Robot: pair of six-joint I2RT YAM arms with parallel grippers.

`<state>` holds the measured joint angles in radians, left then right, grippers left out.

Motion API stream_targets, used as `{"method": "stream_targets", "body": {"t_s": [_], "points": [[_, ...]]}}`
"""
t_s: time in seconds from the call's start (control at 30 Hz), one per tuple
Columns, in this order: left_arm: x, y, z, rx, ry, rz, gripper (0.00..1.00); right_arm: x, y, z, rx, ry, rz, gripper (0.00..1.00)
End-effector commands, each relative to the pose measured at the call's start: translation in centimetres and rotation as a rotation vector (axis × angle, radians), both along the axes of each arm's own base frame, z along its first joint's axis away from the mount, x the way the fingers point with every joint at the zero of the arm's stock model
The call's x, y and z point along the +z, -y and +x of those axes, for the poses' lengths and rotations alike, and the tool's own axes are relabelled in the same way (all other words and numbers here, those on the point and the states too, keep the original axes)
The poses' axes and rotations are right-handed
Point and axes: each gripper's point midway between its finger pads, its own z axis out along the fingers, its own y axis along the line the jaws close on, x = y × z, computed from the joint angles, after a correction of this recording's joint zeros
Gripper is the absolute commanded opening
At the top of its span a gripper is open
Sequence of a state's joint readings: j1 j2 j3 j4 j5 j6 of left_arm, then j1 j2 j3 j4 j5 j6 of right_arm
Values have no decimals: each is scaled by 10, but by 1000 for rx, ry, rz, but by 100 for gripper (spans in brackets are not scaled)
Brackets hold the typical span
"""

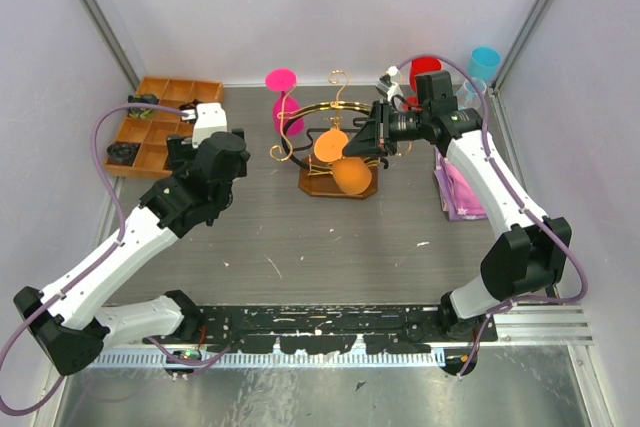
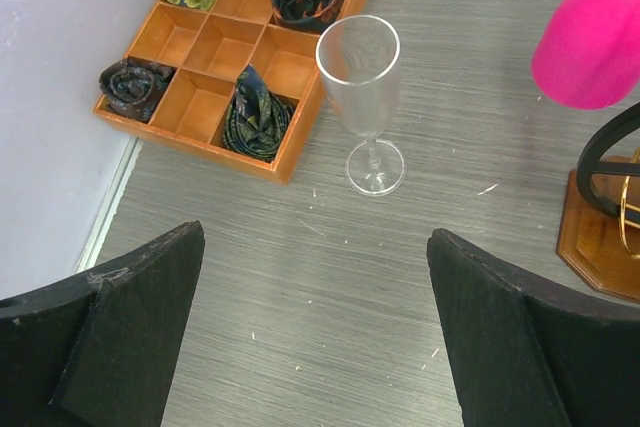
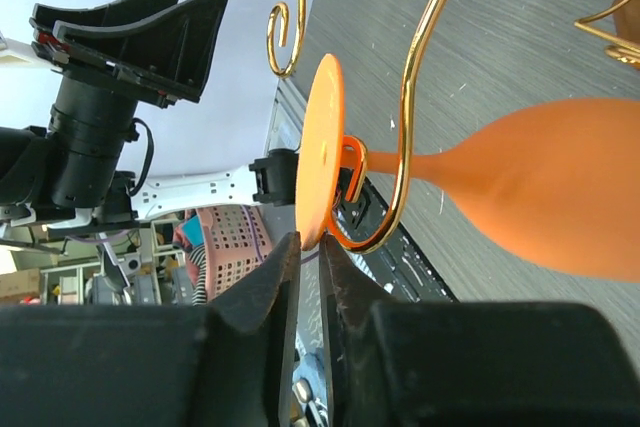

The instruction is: Take the wine glass off the wine glass rack

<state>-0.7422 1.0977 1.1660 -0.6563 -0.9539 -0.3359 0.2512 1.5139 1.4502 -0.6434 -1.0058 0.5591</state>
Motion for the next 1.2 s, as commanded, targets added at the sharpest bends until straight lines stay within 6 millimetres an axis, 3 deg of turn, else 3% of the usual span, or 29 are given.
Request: {"method": "stream_targets", "body": {"t_s": [0.0,0.2,0.37,0.53,0.6,0.73,0.9,1.17], "points": [[9,3,3,2,14,-20,99,16,1,6,-15,92,15,23],[7,2,3,8,7,-8,100,15,-1,15,-32,88,8,31],[-6,3,1,-6,-9,-9,99,17,-2,21,-50,79,20,34],[-3,2,-3,-23,5,-37,100,15,-4,27,-70,61,19,34],[1,0,-4,-20,17,-34,99,17,-4,27,-69,65,21,28],[6,-3,-4,-19,35,-25,99,23,-3,22,-60,75,30,1],[4,-2,-4,-21,27,-20,99,32,-5,9,-19,66,66,1],[0,0,-3,-22,12,-19,99,29,-1,-11,37,43,55,1]]}}
